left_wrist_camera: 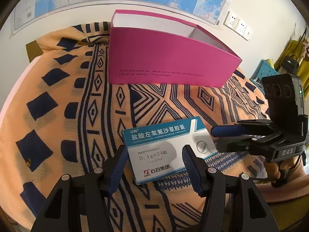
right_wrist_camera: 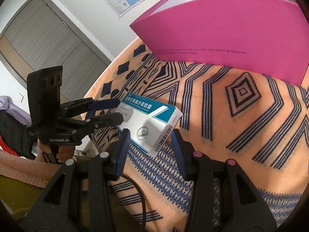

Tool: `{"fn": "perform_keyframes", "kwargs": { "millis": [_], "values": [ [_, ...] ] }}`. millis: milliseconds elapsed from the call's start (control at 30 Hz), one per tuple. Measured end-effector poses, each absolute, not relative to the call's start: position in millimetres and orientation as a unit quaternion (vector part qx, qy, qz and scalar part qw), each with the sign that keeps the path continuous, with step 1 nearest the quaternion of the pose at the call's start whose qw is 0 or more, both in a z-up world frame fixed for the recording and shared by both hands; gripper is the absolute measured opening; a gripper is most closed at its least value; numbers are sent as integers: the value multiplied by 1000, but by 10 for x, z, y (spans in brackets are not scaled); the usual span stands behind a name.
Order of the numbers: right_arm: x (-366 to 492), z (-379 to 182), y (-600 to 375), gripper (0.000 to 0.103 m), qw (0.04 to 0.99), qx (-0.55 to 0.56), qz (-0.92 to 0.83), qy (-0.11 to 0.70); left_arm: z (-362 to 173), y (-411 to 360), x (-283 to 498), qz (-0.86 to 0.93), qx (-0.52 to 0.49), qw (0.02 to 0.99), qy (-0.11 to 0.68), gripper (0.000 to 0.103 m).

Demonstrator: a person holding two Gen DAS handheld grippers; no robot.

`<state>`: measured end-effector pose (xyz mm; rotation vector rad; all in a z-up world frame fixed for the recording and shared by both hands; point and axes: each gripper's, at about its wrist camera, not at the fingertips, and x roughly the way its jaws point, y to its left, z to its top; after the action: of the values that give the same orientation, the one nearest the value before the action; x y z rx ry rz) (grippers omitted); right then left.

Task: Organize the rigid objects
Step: 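Move the right gripper to the white-and-teal medicine box and grasp it, then lift the medicine box with the right gripper toward the magenta box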

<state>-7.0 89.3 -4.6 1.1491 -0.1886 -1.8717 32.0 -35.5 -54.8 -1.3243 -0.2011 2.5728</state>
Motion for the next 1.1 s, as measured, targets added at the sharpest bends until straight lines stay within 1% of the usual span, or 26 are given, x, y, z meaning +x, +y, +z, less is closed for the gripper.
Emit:
{"fn": "perform_keyframes", "kwargs": {
  "millis": [167, 300, 667, 833, 933, 1000, 1100],
  "values": [
    [-108, -92, 875, 46, 446, 466, -760, -79, -551, -354, 325, 880, -454, 122, -72, 60],
    [-151, -124, 864, 42, 445, 470, -757, -87, -550, -333, 319, 877, -456, 127, -75, 60],
    [-203, -97, 1046, 42, 416, 464, -777, -90, -542, -146, 239, 873, -456, 153, -80, 60],
    [-225, -77, 1210, 42, 399, 459, -788, -99, -525, -55, 165, 870, -455, 172, -83, 57],
    [-238, -75, 1300, 42, 389, 458, -792, -106, -549, -26, 108, 867, -462, 172, -79, 53],
    [-251, -96, 1346, 40, 387, 459, -791, -114, -566, -23, 96, 866, -465, 169, -78, 53],
    [-239, -124, 1338, 40, 385, 463, -791, -113, -566, -40, 121, 865, -465, 171, -80, 53]
  ]
}}
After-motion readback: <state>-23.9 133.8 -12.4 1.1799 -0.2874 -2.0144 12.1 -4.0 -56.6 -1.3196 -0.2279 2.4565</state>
